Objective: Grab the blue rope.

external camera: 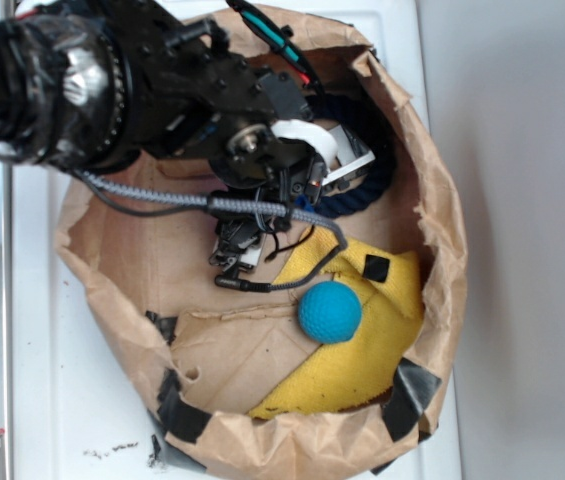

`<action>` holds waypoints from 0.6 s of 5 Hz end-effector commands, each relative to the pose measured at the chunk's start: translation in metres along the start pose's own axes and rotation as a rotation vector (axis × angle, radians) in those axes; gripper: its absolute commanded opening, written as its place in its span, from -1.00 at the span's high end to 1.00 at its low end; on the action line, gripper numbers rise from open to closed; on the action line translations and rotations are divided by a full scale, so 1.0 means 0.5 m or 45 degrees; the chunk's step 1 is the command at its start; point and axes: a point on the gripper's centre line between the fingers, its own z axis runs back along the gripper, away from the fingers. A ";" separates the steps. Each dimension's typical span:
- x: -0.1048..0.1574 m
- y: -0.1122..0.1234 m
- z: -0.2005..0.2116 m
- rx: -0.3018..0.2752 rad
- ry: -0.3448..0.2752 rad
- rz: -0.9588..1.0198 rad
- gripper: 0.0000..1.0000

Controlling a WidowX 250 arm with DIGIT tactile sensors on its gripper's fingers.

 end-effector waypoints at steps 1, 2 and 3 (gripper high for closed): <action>0.026 -0.020 0.010 -0.009 -0.019 -0.024 -0.43; 0.028 -0.014 0.015 0.000 -0.026 -0.002 1.00; 0.027 -0.012 0.015 0.011 -0.027 0.000 1.00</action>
